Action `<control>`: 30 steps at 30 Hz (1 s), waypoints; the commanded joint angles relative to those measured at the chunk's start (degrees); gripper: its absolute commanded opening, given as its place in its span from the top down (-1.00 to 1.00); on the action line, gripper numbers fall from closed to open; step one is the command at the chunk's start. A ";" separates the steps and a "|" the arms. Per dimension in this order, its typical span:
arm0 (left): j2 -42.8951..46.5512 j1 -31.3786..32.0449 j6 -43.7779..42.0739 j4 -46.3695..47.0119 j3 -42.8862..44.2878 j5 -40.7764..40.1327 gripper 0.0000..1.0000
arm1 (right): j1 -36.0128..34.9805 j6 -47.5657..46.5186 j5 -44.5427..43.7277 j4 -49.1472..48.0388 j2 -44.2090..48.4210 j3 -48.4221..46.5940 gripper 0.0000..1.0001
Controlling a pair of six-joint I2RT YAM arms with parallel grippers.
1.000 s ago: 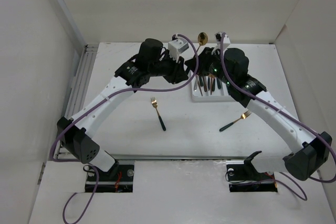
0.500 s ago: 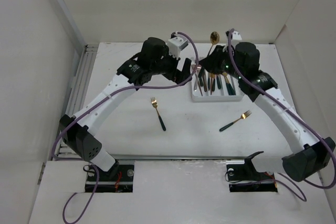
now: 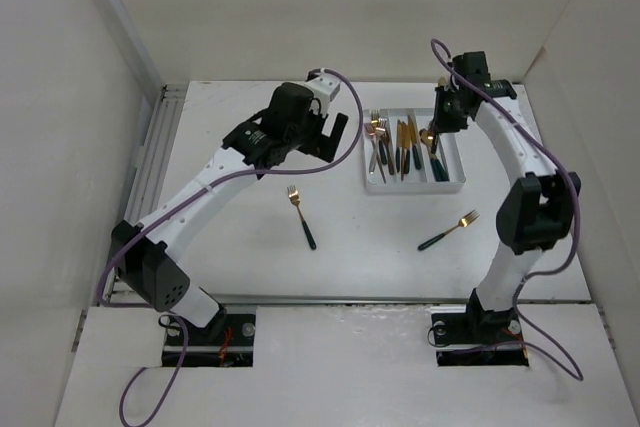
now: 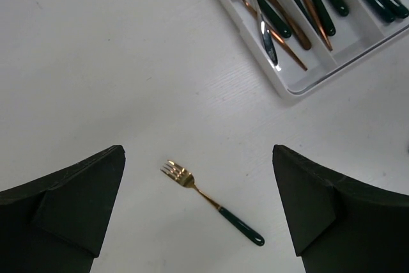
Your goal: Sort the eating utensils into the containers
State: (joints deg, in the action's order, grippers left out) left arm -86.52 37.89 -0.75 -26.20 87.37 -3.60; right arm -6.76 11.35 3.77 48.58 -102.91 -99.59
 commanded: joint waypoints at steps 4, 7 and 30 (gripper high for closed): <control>4.87 0.26 -1.79 1.50 -2.65 -3.88 -1.00 | 1.75 -6.78 -8.60 6.18 -11.58 -10.00 0.94; 5.49 0.26 -2.32 1.50 -3.88 -4.40 -1.00 | 2.80 -6.78 -8.60 6.18 -14.76 -11.76 0.97; 10.06 0.26 -2.50 5.98 -10.99 -5.55 -1.00 | 2.02 16.56 -18.62 -1.19 4.97 8.41 -0.60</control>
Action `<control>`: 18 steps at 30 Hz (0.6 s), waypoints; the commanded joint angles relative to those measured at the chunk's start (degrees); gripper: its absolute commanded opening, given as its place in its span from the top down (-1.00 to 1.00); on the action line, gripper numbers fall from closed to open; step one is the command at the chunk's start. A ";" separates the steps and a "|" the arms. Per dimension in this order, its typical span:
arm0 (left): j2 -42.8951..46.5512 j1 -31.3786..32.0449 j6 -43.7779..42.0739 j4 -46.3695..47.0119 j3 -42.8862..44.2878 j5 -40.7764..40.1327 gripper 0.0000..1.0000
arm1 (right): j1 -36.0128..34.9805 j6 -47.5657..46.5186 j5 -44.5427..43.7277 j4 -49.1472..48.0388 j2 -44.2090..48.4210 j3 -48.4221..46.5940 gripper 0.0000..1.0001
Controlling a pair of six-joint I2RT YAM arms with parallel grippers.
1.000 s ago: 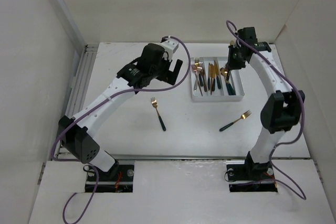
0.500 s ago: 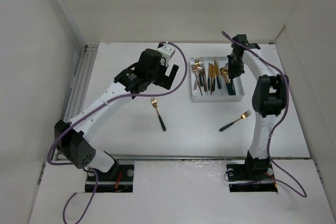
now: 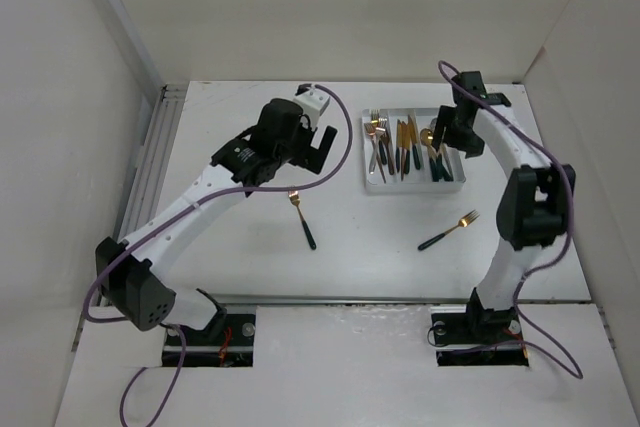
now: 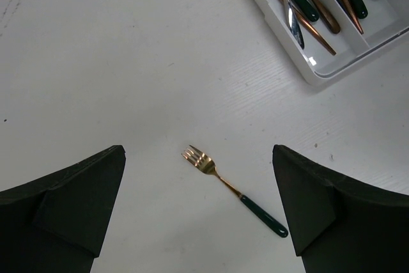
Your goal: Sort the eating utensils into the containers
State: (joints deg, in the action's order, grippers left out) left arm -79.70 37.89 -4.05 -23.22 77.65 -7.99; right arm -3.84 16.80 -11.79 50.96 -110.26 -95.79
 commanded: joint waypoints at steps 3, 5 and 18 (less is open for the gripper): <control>4.55 0.26 1.42 3.53 -4.07 -1.15 -1.00 | -1.44 23.87 -2.19 -8.93 25.94 21.48 -0.73; 5.43 0.26 1.42 4.14 -5.48 -1.15 -1.00 | -2.13 30.46 -1.49 -10.26 31.57 32.38 -0.73; 12.20 0.26 1.42 6.00 -9.79 -1.68 -1.00 | -7.85 54.12 -0.96 -5.96 36.79 50.33 -0.53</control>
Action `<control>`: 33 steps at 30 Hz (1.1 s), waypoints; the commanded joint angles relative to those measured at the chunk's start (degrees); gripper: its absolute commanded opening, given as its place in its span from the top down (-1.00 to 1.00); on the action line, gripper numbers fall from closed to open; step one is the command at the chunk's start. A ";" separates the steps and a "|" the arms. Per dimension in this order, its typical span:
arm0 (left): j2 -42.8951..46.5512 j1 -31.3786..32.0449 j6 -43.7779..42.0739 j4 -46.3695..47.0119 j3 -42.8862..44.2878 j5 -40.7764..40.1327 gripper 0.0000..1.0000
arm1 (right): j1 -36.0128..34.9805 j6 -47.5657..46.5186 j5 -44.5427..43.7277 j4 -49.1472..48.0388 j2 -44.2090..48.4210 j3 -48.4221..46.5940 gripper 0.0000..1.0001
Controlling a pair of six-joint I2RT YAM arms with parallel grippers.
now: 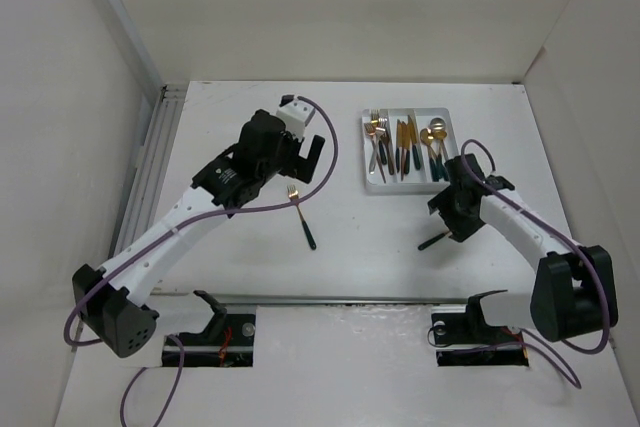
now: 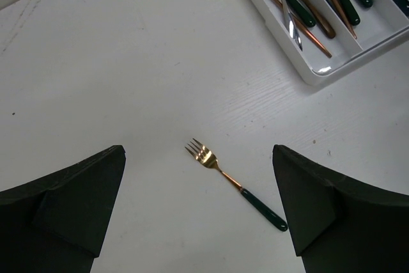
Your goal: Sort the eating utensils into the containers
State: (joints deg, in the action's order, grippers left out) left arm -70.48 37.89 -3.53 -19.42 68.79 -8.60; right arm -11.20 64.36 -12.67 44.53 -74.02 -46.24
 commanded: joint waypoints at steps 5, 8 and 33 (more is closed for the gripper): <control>4.91 0.26 0.89 2.19 -2.44 -2.38 -1.00 | -0.49 8.76 1.33 -2.16 -2.00 3.70 -0.44; 5.44 0.26 0.89 2.72 -2.96 -3.00 -1.00 | -0.49 8.77 2.90 -2.87 -4.37 4.84 -0.44; 6.58 0.26 -1.22 1.85 -4.72 -4.93 -1.00 | -4.97 2.42 -12.55 -0.46 15.64 -3.67 1.00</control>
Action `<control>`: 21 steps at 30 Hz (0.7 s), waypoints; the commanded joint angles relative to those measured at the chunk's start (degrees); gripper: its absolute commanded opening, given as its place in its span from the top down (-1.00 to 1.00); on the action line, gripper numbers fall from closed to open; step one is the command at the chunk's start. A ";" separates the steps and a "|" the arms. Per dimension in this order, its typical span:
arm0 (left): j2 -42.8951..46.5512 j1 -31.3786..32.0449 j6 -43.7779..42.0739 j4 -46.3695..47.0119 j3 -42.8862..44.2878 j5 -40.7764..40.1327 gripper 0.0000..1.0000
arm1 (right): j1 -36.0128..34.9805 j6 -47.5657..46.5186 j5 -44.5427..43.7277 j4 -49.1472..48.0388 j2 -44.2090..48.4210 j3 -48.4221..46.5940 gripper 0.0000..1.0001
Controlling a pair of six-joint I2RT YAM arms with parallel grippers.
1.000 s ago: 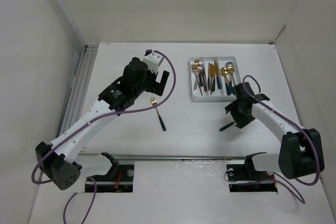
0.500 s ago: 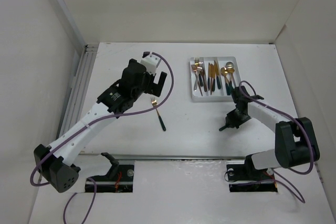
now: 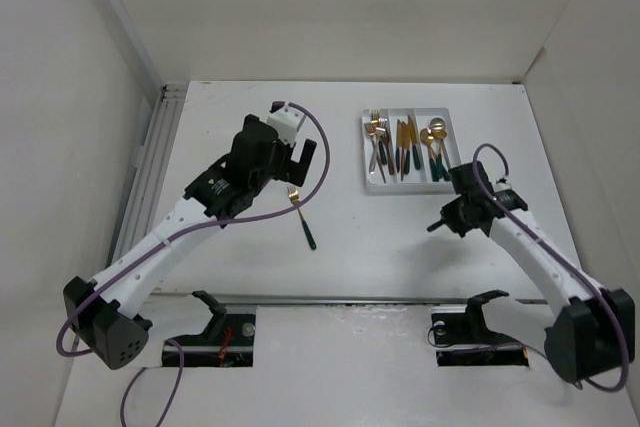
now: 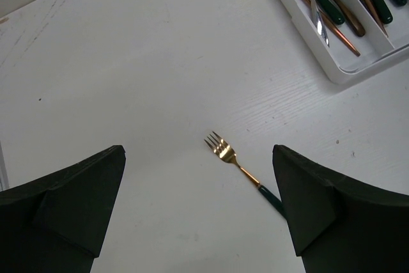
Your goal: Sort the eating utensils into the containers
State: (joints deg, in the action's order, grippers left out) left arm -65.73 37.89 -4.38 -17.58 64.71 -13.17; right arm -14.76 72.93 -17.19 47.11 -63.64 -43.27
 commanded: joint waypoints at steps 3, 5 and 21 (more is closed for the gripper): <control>1.31 0.26 1.04 -0.70 -0.64 -2.47 -1.00 | -2.11 -21.37 -5.67 -11.14 4.06 -14.63 1.00; 0.78 0.26 3.94 -0.08 -0.64 -8.25 -1.00 | -4.21 -33.42 -3.38 -14.50 -2.52 -20.28 1.00; -3.61 -5.90 10.62 -7.20 6.04 -9.95 -1.00 | -10.46 -65.10 7.16 -4.48 -56.50 -71.17 1.00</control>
State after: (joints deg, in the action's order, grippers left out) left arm -69.63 32.58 4.47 -24.29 67.13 -21.85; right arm -25.43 11.57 -11.53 40.03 -120.44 -110.59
